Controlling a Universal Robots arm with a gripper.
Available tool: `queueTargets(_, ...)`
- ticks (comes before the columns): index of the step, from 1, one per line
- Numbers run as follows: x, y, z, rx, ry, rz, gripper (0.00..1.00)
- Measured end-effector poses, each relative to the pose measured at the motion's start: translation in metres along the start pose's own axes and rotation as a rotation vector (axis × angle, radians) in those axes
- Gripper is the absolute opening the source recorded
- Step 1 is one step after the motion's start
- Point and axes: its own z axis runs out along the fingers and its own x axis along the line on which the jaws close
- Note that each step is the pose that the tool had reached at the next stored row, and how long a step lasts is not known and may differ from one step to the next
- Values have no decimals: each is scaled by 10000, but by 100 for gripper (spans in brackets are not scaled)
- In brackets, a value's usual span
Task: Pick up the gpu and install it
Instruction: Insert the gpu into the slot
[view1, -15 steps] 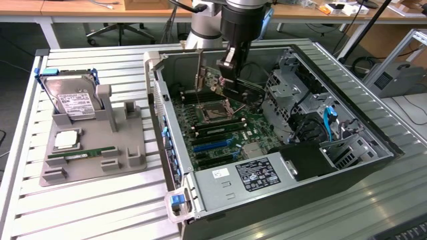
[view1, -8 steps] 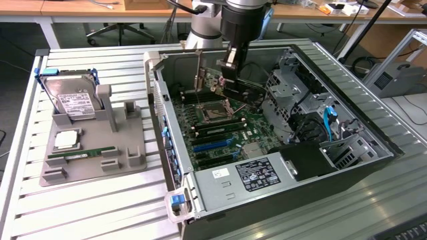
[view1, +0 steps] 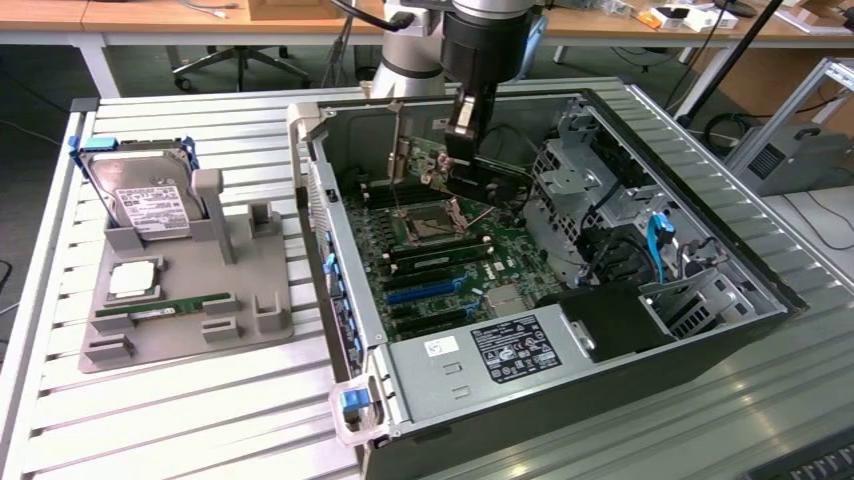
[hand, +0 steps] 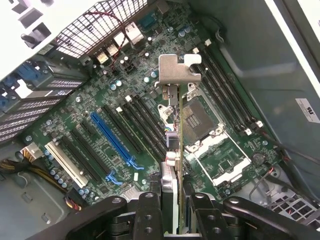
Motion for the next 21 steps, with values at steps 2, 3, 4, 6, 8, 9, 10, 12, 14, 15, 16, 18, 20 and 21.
queueTargets(2,1,0,0,0,-6,-93,27)
queueTargets(3,1,0,0,0,-10,-138,27)
queueTargets(4,1,0,0,0,-12,-179,27)
queueTargets(6,2,-1,0,1,-18,-263,27)
queueTargets(8,2,-1,1,1,-24,-352,27)
queueTargets(9,2,-1,1,1,-26,-390,27)
queueTargets(10,2,-1,1,1,-31,-458,27)
queueTargets(12,3,-2,2,2,-44,-647,27)
queueTargets(14,3,-2,2,3,-51,-742,27)
queueTargets(15,3,-2,2,3,-55,-801,27)
queueTargets(16,3,-2,2,3,-57,-845,27)
queueTargets(18,3,-2,3,2,-68,-981,27)
queueTargets(20,3,-2,3,2,-79,-1132,27)
queueTargets(21,3,-2,3,2,-84,-1184,27)
